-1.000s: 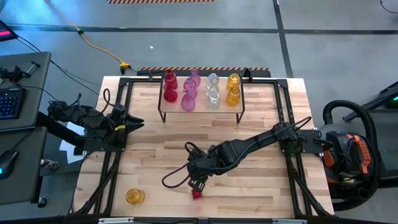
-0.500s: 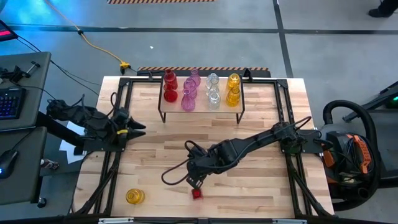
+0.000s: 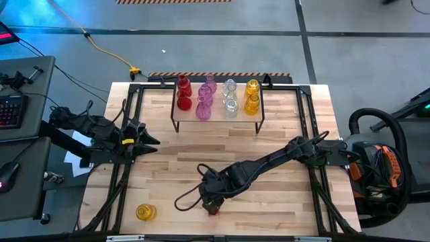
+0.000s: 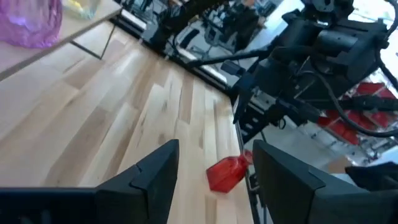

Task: Sort vases onto shelf
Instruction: Put the red vase on the shelf aligned with the other red vases

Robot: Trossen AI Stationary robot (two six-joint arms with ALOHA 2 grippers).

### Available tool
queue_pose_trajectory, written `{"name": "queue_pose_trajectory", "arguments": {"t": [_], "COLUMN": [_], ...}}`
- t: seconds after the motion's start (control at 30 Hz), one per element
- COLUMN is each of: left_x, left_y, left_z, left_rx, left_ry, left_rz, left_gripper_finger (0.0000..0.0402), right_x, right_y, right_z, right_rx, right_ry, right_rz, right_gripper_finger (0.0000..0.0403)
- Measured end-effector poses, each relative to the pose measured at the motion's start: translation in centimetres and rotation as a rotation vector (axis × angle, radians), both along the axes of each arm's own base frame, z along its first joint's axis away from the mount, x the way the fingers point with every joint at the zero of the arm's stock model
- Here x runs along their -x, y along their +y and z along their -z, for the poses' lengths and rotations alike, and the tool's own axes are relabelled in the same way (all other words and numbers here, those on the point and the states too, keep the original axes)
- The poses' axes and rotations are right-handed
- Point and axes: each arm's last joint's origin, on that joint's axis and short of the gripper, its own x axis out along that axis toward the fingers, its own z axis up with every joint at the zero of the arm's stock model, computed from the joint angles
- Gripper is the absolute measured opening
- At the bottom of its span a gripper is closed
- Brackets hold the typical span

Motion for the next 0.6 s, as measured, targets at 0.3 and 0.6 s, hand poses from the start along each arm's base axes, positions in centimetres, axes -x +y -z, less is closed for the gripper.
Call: {"name": "queue_pose_trajectory", "arguments": {"t": [0.3,0.6], "left_x": [-1.3,-2.3], "left_y": [-0.5,-0.9], "left_z": [0.1,0.1], "left_rx": [-0.009,-0.02], "left_ry": [0.028,0.035], "left_rz": [0.005,0.006], "left_gripper_finger": [0.0193,0.0192], "right_x": [0.0,-0.8], "right_y": [1.0,3.2], "right_z": [0.3,3.6], "right_rx": [-0.001,-0.034], "right_ry": [-0.023,0.025], "right_rz": [-0.021,-0.064], "right_gripper_finger": [0.0144,0.0144]}}
